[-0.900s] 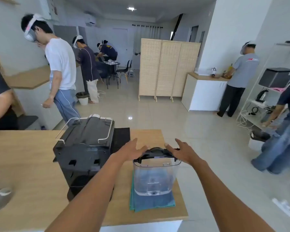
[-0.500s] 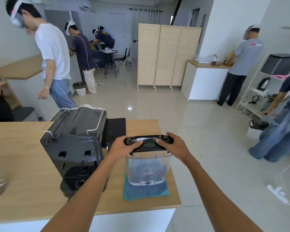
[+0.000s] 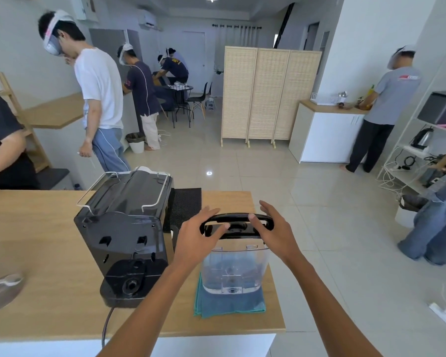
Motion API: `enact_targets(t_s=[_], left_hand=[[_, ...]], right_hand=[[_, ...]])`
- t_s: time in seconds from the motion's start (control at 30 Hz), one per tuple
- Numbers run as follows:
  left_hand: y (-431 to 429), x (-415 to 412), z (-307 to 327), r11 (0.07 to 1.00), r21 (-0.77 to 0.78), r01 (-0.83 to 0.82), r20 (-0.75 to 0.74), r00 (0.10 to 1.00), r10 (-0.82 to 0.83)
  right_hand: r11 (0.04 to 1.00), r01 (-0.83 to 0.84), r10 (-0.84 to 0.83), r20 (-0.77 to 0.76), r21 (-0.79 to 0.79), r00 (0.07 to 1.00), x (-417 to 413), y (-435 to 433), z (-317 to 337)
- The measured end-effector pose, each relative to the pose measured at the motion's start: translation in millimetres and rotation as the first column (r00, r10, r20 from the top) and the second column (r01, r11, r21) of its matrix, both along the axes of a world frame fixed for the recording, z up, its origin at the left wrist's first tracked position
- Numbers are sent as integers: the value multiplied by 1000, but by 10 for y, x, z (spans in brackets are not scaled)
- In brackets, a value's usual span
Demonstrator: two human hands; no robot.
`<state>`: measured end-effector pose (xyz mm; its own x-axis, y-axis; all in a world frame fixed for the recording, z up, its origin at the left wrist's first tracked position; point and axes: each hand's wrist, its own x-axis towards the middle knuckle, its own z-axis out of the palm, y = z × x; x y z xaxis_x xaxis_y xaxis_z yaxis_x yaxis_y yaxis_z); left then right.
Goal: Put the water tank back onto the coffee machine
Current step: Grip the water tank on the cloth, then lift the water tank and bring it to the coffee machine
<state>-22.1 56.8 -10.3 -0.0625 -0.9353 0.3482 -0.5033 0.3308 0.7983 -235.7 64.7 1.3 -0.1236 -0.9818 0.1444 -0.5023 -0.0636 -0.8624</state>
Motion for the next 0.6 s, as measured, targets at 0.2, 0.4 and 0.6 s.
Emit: enact_targets(t_s=[0.2, 0.4, 0.6], left_hand=[[89, -2, -140, 1000, -25, -8, 47, 999, 10], [189, 24, -263, 999, -39, -4, 116, 993, 9], [214, 72, -463, 999, 7, 50, 254, 966, -50]], right_hand=[[997, 4, -2, 22, -74, 1000, 21, 109, -124], [990, -36, 38, 16, -136, 999, -41, 199, -313], [989, -84, 80, -36, -119, 996, -73, 206, -562]])
